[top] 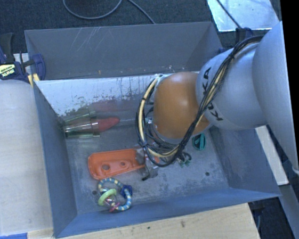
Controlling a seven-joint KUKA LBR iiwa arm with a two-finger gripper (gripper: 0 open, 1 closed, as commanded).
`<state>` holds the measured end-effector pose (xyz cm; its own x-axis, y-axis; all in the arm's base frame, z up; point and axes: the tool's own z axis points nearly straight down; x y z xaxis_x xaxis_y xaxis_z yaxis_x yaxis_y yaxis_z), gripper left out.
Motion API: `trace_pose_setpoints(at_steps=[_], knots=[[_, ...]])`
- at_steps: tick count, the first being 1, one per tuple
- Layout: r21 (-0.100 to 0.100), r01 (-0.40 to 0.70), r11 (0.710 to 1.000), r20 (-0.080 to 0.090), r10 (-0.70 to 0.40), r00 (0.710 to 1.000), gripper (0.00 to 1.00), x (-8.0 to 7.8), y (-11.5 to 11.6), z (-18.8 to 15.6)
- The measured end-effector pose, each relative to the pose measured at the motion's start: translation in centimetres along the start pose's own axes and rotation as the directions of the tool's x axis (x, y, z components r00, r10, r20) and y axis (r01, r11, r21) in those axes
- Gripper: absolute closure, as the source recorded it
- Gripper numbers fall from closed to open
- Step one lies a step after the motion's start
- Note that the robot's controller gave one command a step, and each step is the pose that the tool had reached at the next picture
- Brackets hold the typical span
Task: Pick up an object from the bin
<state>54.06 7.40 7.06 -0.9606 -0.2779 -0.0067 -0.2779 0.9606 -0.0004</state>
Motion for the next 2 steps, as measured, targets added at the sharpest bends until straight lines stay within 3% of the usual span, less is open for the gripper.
trace_pose_setpoints(at_steps=[1,2], knots=[[0.0,0.0,1.0,0.0,0.0,1.0,1.0,0.0,0.0,0.0],[0.002,0.035,0.999,0.012,-0.035,0.999,1.0,0.4,-0.4,-18.4]])
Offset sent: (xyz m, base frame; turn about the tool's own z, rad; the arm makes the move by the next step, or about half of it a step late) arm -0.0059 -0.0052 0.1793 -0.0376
